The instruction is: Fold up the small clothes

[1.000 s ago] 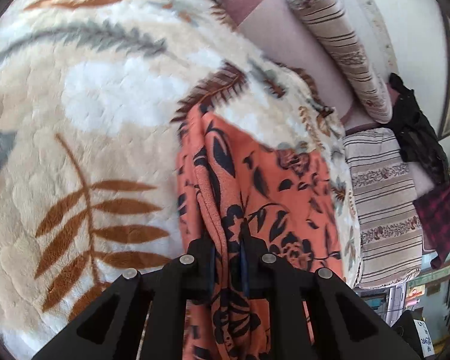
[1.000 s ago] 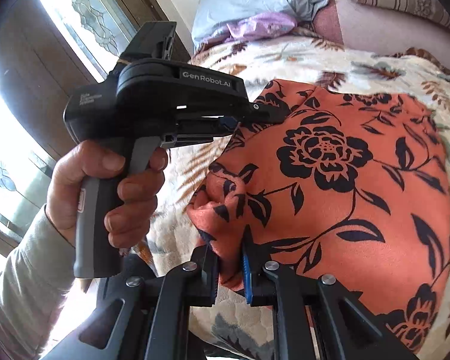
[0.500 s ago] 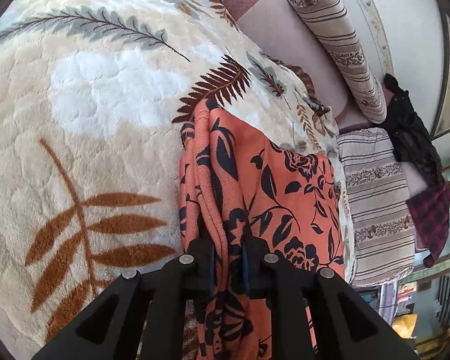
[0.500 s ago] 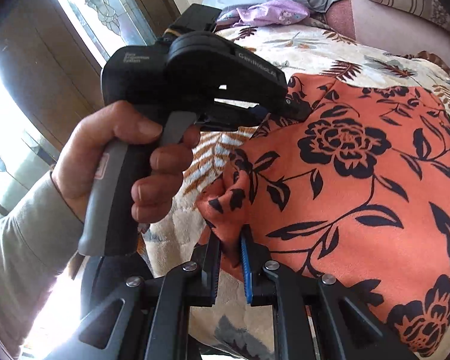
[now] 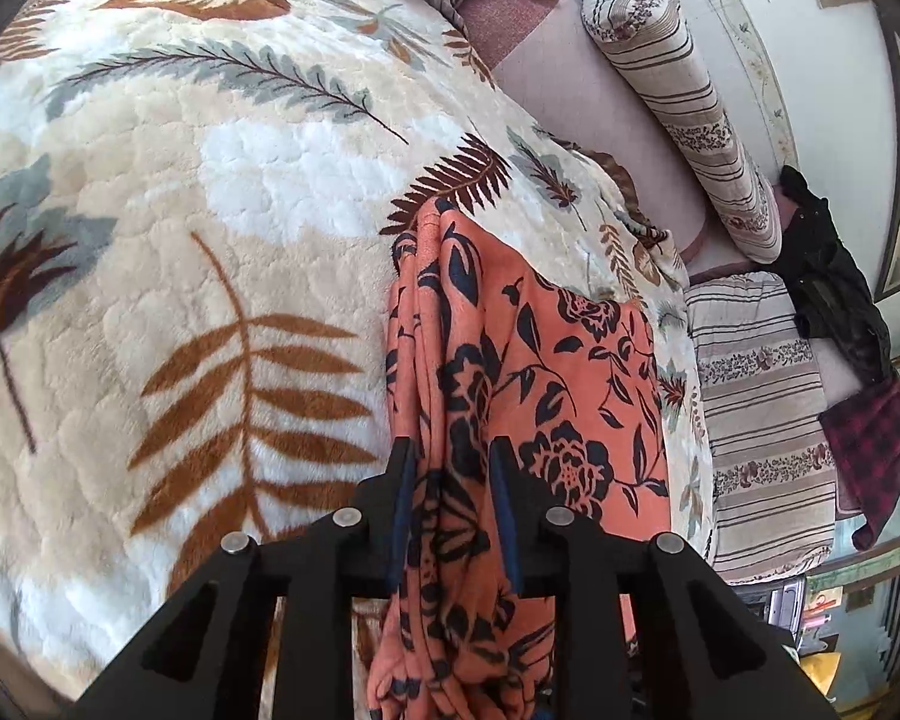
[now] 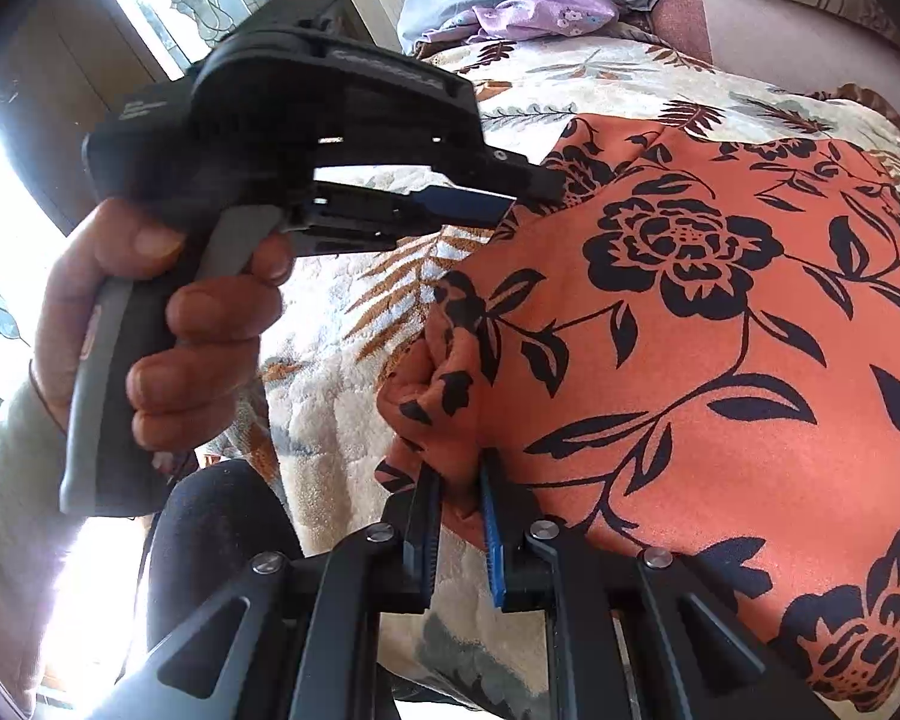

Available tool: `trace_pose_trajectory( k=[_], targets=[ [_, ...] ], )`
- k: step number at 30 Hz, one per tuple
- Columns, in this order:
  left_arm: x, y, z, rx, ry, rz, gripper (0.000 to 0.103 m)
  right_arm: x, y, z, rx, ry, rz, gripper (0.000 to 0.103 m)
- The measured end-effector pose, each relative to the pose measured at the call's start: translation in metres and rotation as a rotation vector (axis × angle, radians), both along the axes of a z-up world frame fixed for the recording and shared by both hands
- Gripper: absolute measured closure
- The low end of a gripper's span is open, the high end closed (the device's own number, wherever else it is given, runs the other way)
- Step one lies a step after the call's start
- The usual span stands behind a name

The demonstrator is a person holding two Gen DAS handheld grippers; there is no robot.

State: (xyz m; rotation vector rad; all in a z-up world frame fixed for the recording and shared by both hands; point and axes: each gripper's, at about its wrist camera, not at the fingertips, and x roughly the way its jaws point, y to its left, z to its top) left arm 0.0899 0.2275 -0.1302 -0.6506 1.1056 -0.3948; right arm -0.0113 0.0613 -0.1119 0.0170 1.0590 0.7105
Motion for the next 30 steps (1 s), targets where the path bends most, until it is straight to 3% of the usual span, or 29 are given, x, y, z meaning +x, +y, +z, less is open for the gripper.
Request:
trace_pose_trajectory(
  k=[2,5,11,13,14,15,20,26,28,29,30],
  targets=[
    [-0.016,-0.002,0.001,0.005,0.006,-0.013,0.072,-0.009,0.000,0.002,0.001,-0.013,0.014,0.089],
    [-0.037,-0.007,-0.007,0.086,0.061,-0.019,0.072,-0.015,-0.012,0.001,0.048,0.020,0.010,0.088],
    [-0.056,-0.001,-0.001,0.075,0.051,0.017,0.072,-0.032,-0.063,0.007,0.201,0.115,-0.072,0.084],
    [-0.058,-0.004,-0.001,0.092,0.064,0.004,0.071,-0.035,-0.091,0.005,0.297,0.197,-0.148,0.056],
    [-0.059,-0.007,-0.001,0.095,0.069,-0.001,0.067,-0.038,-0.108,0.003,0.355,0.227,-0.197,0.016],
    [-0.061,-0.008,-0.001,0.100,0.069,-0.006,0.066,-0.043,-0.125,0.003,0.419,0.238,-0.258,0.005],
    [-0.068,-0.017,-0.004,0.123,0.069,-0.011,0.067,-0.037,-0.181,-0.013,0.732,0.403,-0.440,0.006],
    [-0.073,-0.024,-0.003,0.140,0.073,-0.006,0.070,-0.026,-0.201,-0.042,0.848,0.492,-0.640,0.007],
    [-0.074,-0.027,0.001,0.155,0.063,0.000,0.074,-0.023,-0.208,-0.050,0.881,0.512,-0.704,0.015],
    [-0.075,-0.029,0.004,0.159,0.055,0.002,0.077,-0.017,-0.210,-0.051,0.882,0.513,-0.718,0.026],
    [-0.075,-0.031,0.007,0.165,0.047,0.009,0.080,-0.017,-0.213,-0.053,0.872,0.513,-0.726,0.044]
  ],
)
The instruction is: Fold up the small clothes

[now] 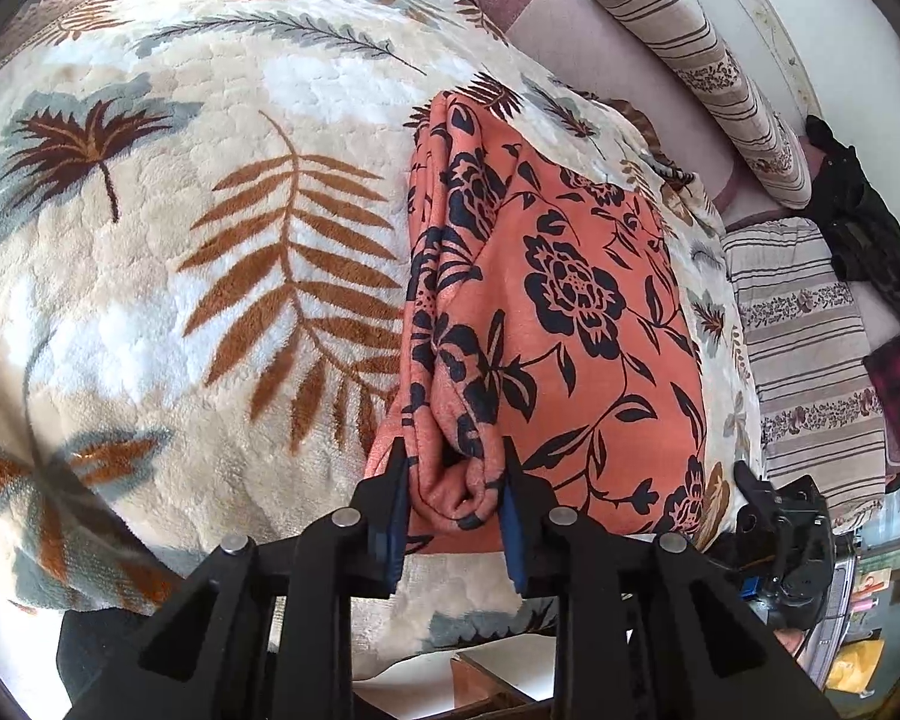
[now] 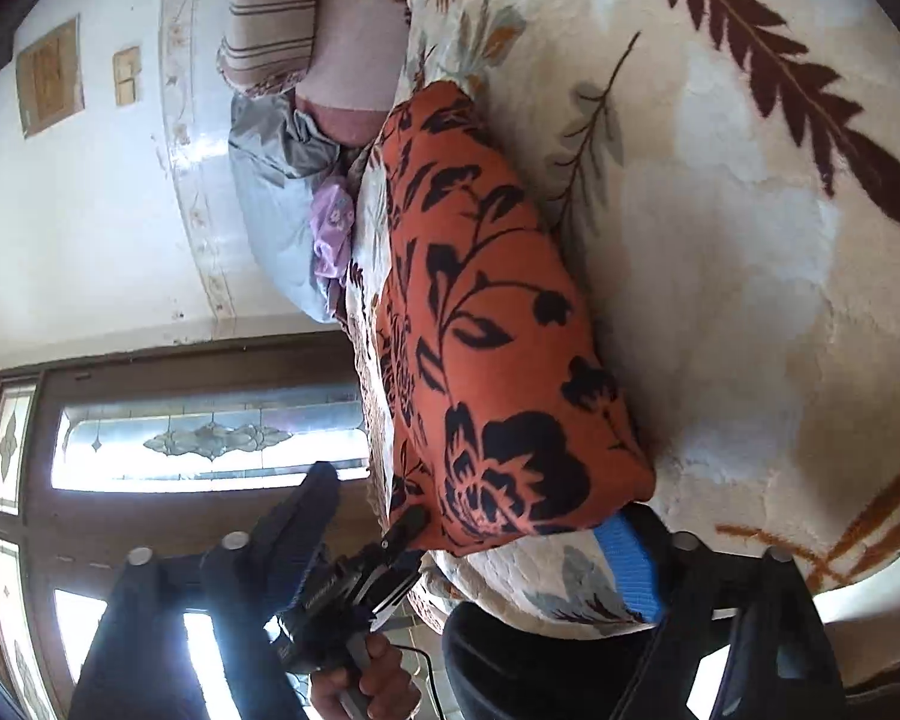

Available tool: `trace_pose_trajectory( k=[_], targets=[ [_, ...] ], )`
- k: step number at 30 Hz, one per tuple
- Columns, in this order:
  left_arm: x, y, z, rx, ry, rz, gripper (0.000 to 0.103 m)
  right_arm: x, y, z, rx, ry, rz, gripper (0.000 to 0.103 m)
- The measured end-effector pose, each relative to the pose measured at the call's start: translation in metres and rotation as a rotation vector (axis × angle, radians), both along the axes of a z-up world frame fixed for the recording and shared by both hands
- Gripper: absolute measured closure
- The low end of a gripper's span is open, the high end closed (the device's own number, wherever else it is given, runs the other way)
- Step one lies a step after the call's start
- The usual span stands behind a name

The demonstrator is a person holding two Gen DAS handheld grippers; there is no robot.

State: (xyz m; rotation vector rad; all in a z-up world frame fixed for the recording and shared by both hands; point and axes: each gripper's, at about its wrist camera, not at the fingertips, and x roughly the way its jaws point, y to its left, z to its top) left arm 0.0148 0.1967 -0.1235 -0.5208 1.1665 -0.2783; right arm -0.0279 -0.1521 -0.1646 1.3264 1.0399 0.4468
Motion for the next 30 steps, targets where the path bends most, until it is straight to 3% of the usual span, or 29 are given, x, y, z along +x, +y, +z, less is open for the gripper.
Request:
trace_pose_trajectory(
  k=[1,2,5,8,11,13,15,17,19,23,25,30],
  targets=[
    [-0.001,-0.001,0.003,0.003,-0.009,0.006,0.080,0.002,-0.001,-0.001,-0.018,0.016,0.003,0.056],
    [-0.003,-0.002,0.006,-0.001,-0.018,0.013,0.081,0.002,-0.003,-0.002,-0.037,0.032,-0.001,0.080],
    [-0.014,-0.005,0.006,-0.025,-0.033,0.040,0.081,-0.005,-0.018,0.005,-0.096,0.021,-0.012,0.083],
    [-0.018,-0.007,-0.027,-0.027,0.050,0.052,0.081,-0.001,-0.026,-0.015,-0.096,0.068,0.008,0.083],
    [-0.021,0.003,-0.029,-0.092,0.056,0.089,0.079,0.002,-0.025,-0.019,-0.052,0.062,0.027,0.077],
    [-0.023,0.003,-0.018,-0.068,0.047,0.072,0.078,0.003,-0.025,-0.012,-0.081,0.024,0.061,0.067],
    [-0.025,0.002,-0.003,-0.017,0.028,0.050,0.078,-0.001,-0.027,-0.004,-0.066,-0.005,0.087,0.033],
    [-0.030,0.001,0.016,0.013,-0.020,0.045,0.078,-0.009,-0.032,0.008,-0.115,-0.026,0.106,0.025],
    [-0.033,0.000,0.036,0.036,-0.078,0.055,0.077,-0.018,-0.039,0.018,-0.138,-0.063,0.126,0.025],
    [-0.024,-0.017,0.066,0.066,-0.208,0.026,0.062,-0.010,-0.053,0.028,-0.191,-0.100,0.146,0.025],
    [-0.008,-0.030,0.063,0.114,-0.221,0.014,0.057,0.010,-0.060,0.028,-0.189,-0.104,0.129,0.025],
    [0.020,-0.051,0.027,0.225,-0.182,0.051,0.057,0.071,-0.051,0.007,-0.147,-0.033,0.200,0.025]
  ],
)
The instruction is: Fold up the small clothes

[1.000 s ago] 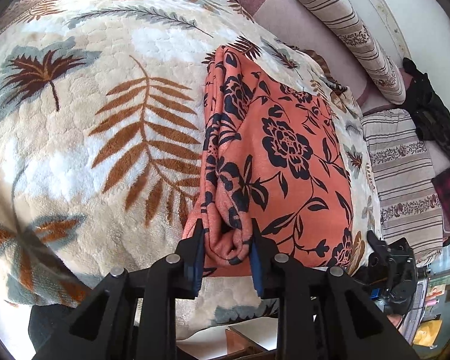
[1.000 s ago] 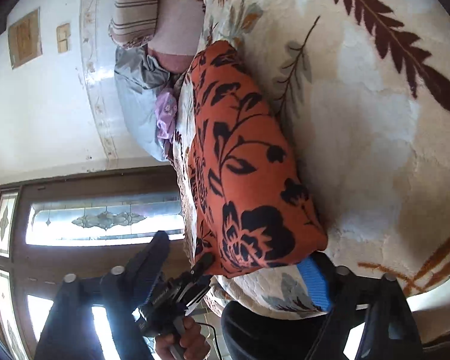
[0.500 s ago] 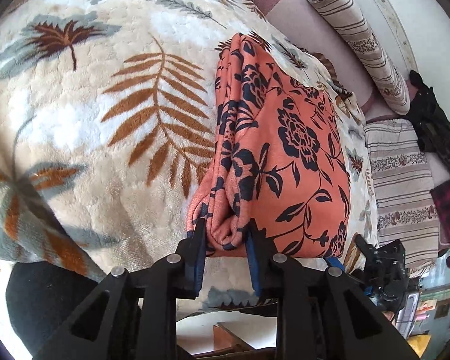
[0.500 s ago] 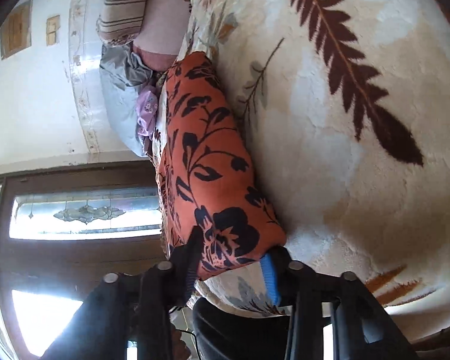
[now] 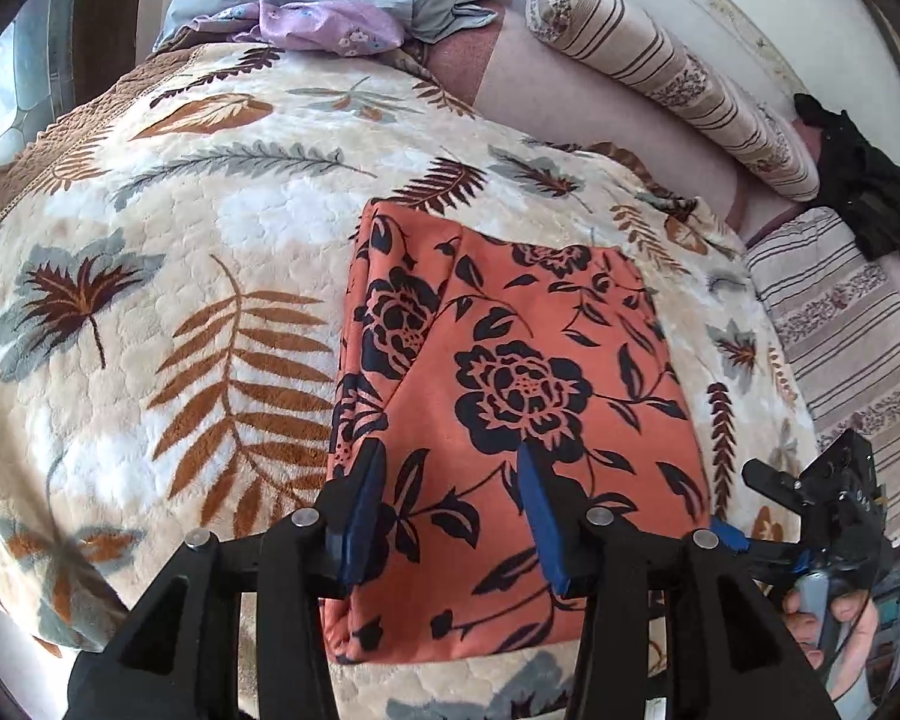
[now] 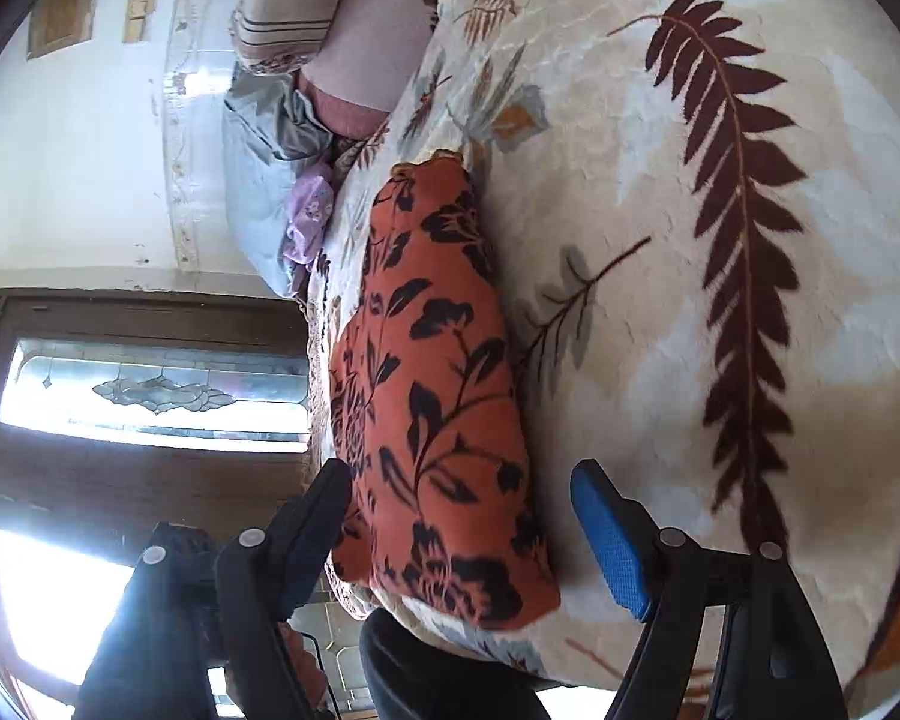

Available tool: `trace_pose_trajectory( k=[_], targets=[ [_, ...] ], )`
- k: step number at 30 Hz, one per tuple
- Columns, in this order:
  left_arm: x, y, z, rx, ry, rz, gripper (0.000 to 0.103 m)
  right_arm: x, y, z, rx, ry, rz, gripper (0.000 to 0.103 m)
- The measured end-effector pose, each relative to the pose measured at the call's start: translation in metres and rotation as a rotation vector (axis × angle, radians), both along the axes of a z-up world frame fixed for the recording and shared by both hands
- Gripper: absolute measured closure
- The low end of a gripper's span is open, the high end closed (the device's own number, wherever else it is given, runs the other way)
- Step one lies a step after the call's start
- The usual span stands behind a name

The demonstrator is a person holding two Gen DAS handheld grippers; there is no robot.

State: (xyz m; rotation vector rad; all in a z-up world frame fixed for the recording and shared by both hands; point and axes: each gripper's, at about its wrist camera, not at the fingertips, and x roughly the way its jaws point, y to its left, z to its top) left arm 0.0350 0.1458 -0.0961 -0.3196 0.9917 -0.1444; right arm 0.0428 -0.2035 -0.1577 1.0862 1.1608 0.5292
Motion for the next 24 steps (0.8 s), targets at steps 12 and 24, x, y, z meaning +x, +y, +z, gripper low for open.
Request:
trace_pose_trajectory(
  k=[12,24],
  targets=[
    [-0.003,-0.007,-0.030,0.124,0.004,-0.049,0.056,0.005,0.039,-0.003,-0.286,-0.099,0.136,0.061],
    [-0.002,-0.008,-0.029,0.105,0.009,-0.042,0.056,0.074,0.021,-0.013,-0.028,0.045,0.085,0.030]
  ],
)
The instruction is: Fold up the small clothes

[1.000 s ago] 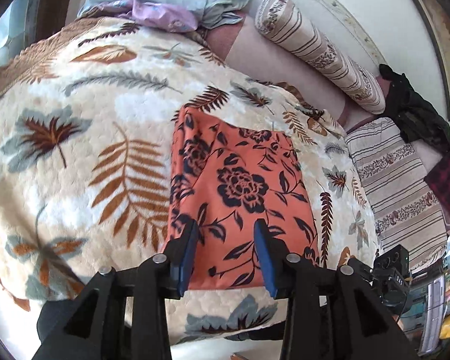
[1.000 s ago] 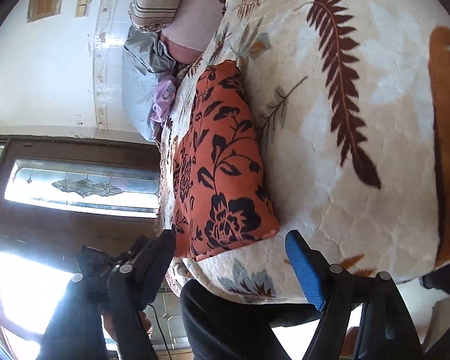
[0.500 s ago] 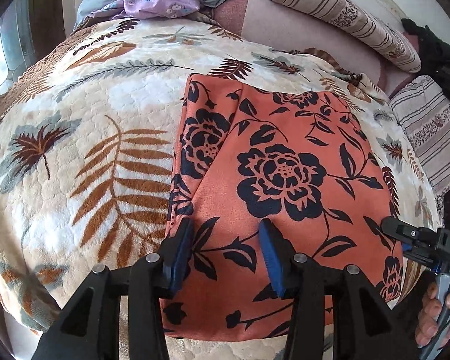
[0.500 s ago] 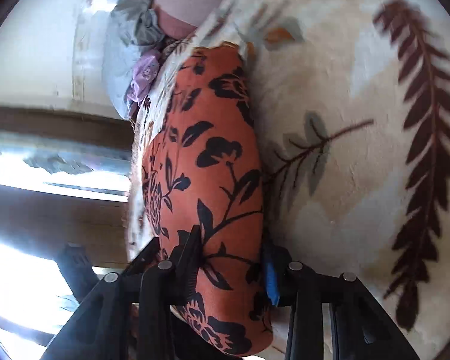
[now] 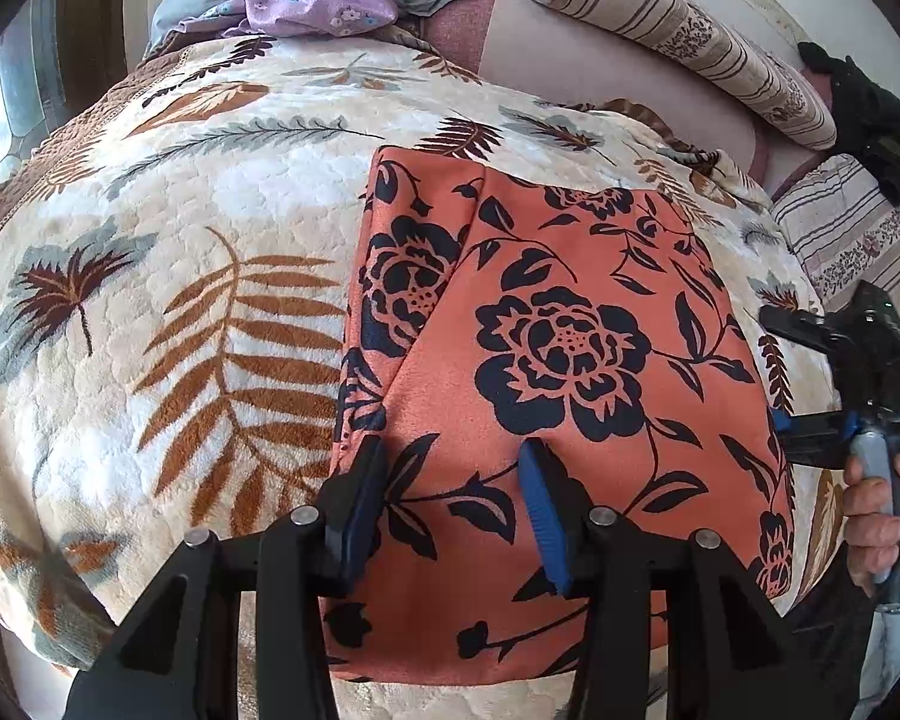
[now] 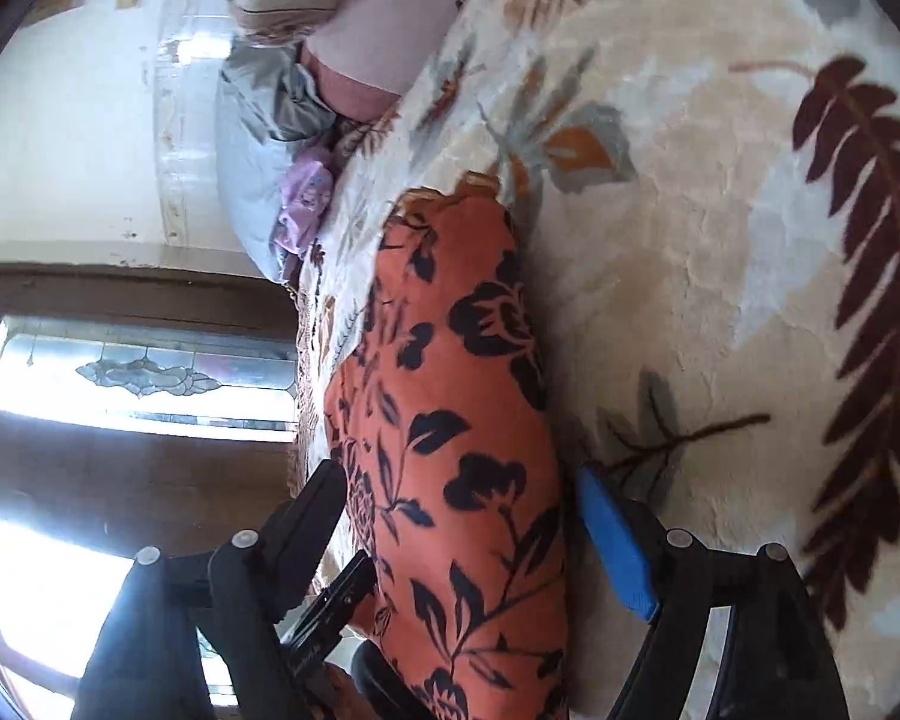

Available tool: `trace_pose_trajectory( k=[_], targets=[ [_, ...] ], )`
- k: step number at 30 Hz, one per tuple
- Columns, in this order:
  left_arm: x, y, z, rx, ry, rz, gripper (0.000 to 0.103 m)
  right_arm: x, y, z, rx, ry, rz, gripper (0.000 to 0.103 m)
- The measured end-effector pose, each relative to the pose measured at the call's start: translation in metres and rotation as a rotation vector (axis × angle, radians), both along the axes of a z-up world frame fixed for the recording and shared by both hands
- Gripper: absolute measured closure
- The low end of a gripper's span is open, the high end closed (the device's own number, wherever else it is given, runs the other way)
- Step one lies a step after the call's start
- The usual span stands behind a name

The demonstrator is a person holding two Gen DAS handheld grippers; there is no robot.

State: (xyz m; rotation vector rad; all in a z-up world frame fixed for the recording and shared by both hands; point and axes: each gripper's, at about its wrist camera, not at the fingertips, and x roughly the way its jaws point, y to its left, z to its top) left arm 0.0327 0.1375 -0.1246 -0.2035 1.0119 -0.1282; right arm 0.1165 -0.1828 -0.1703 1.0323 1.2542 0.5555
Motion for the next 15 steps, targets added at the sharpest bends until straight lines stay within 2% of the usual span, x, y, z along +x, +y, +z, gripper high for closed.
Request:
trace_pose_trajectory(
  k=[1,2,3,5,7,8,10,11,12,13,15],
  targets=[
    [0.000,0.001,0.000,-0.002,0.002,0.005,0.056,0.003,0.010,0.001,-0.028,-0.016,0.034,0.048],
    [0.000,0.003,0.000,-0.011,0.004,0.011,0.056,0.001,0.018,0.014,-0.111,-0.085,0.072,0.063],
    [0.000,0.004,0.000,-0.023,0.005,0.016,0.056,-0.002,0.026,0.027,-0.196,-0.150,0.102,0.067],
    [0.000,0.004,0.000,-0.033,0.001,0.015,0.056,-0.001,0.028,0.020,-0.281,-0.141,0.099,0.068],
    [0.001,0.000,0.001,-0.012,0.003,0.009,0.056,0.001,0.022,0.007,-0.241,-0.102,0.077,0.068],
    [0.001,0.000,0.002,-0.009,0.005,0.010,0.056,0.000,0.022,0.011,-0.231,-0.109,0.073,0.065],
    [0.001,0.001,0.001,-0.016,0.003,0.013,0.056,-0.001,0.024,0.024,-0.233,-0.129,0.077,0.046],
    [0.001,0.002,0.000,-0.018,0.000,0.012,0.055,0.000,0.024,0.030,-0.224,-0.150,0.067,0.024],
    [0.001,0.002,0.000,-0.020,-0.003,0.011,0.055,0.002,0.021,0.035,-0.226,-0.172,0.041,0.018],
    [0.001,0.003,0.000,-0.023,-0.005,0.011,0.055,0.008,0.021,0.038,-0.223,-0.182,0.023,0.018],
    [0.000,0.003,0.000,-0.031,-0.006,0.013,0.055,0.025,0.020,0.031,-0.188,-0.140,0.017,0.018]
  ],
)
